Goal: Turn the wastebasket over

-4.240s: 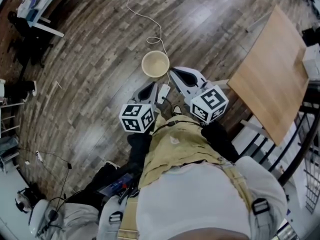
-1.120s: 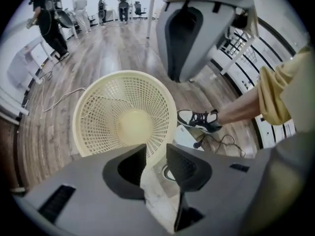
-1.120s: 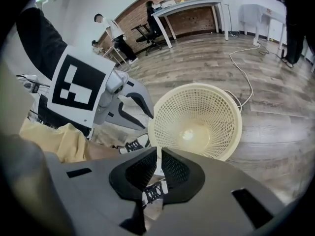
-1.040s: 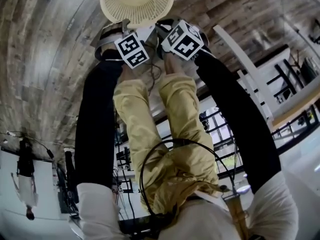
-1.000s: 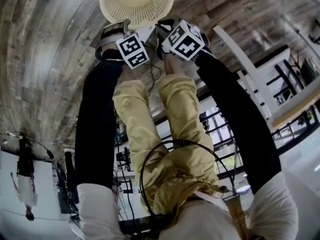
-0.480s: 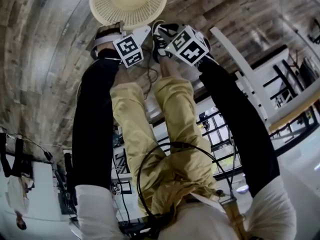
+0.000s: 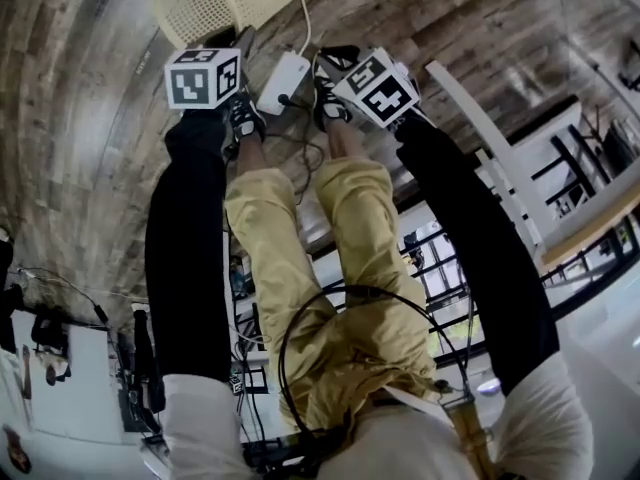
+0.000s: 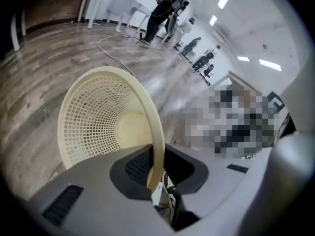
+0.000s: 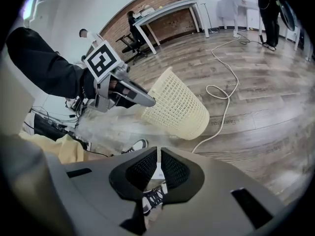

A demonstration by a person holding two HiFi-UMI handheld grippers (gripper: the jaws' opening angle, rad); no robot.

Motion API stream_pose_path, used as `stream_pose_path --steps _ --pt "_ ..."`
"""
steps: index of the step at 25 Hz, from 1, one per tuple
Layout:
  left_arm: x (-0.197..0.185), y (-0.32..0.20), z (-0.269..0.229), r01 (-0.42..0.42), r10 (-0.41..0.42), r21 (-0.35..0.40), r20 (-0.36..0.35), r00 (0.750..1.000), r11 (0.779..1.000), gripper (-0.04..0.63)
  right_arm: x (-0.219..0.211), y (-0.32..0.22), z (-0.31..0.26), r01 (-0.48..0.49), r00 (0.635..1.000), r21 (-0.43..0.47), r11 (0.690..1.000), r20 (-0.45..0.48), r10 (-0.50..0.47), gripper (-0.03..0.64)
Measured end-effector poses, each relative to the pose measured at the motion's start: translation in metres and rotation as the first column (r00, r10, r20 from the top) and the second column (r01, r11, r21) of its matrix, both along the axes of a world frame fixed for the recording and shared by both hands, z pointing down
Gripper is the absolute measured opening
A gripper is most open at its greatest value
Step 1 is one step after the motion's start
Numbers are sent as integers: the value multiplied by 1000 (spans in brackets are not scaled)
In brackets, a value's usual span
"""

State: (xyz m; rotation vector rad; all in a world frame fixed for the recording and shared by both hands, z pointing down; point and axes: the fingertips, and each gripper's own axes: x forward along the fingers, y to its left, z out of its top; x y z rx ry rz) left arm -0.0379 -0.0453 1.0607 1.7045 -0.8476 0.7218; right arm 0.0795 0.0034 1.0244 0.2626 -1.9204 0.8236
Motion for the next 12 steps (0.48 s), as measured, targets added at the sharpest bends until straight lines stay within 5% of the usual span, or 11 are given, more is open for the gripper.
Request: stream_pose_path --steps 6,12 --pt "-34 31 13 154 -160 -67 -82 984 986 55 -6 15 4 -1 1000 -27 1000 -1 1 26" --pt "-65 72 46 363 -383 -243 -39 923 900 54 -3 27 11 17 1000 -52 999 -12 -17 26"
